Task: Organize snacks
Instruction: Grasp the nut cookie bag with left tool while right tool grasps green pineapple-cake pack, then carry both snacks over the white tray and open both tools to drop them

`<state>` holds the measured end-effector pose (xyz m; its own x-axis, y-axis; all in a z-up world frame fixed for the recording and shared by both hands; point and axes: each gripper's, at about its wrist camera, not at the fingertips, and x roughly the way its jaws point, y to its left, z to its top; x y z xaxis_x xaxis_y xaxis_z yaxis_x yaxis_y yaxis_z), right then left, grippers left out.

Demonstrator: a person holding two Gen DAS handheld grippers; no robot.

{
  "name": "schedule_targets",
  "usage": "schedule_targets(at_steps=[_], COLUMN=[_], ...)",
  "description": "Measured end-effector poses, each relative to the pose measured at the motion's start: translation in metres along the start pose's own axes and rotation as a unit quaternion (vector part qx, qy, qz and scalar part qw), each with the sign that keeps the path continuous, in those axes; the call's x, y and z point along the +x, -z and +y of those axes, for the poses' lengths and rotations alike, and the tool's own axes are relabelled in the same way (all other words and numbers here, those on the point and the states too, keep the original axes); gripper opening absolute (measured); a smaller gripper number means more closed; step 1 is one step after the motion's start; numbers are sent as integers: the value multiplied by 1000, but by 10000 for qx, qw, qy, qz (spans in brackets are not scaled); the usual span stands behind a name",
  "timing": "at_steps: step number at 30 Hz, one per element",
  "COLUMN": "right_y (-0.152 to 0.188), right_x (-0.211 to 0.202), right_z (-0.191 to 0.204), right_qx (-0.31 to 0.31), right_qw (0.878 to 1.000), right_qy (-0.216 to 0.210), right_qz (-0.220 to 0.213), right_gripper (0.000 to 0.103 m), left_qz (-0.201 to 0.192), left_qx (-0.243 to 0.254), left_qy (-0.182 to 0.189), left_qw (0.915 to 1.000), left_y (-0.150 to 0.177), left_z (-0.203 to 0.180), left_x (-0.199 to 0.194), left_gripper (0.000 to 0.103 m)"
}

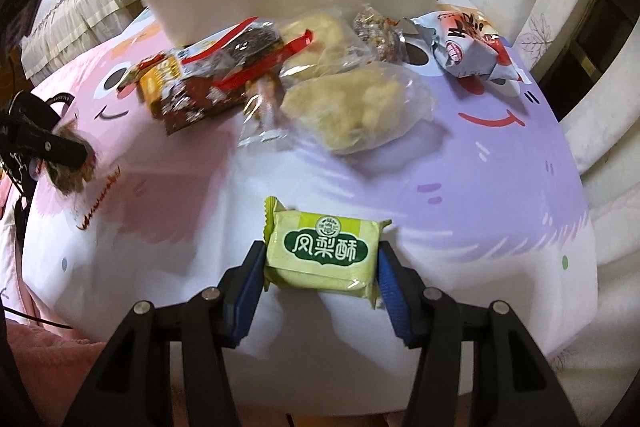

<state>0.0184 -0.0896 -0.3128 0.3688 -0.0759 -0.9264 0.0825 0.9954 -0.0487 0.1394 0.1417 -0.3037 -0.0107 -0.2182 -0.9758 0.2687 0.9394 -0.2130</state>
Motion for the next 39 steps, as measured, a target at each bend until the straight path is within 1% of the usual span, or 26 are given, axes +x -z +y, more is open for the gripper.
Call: schedule_targets(at_steps=[4, 7, 11, 14, 17, 22, 27, 33, 39], right_y=[4, 3, -3, -12, -24, -47, -80, -126, -174], right_x=[-6, -13, -24, -28, -33, -40, -49, -57, -60], right_z=[9, 16, 22, 21, 20, 14, 1, -14, -34], right_qx=[-44, -174, -310, -269, -217, -276, -297, -447, -377], right_qw=[10000, 9998, 9993, 9993, 9991, 9981, 9963, 9926, 9894], right_qy=[8, -7, -102, -212, -323, -397, -515, -534, -560], right_qz=[-14, -82, -158, -139, -191, -375, -620, -997, -1283], right_gripper=[55, 55, 55, 55, 55, 55, 55, 55, 55], left_qz=[-105, -137, -258, -340, -518, -824, -1082, -1227, -1303], left_qx=[63, -5, -36, -52, 11, 100, 143, 137, 72], left_qy=[36, 122, 222, 470, 480, 447, 394, 354, 322], left_qw=[9999, 9998, 9994, 9983, 9975, 9955, 9932, 9917, 9909], left_y=[8, -2, -7, -16, -29, -57, -85, -114, -139], left_z=[7, 5, 7, 7, 3, -12, -25, -36, -42], left_x=[-20, -25, -43, -57, -71, -97, -120, -136, -139], left_gripper=[38, 38, 38, 38, 38, 38, 38, 38, 38])
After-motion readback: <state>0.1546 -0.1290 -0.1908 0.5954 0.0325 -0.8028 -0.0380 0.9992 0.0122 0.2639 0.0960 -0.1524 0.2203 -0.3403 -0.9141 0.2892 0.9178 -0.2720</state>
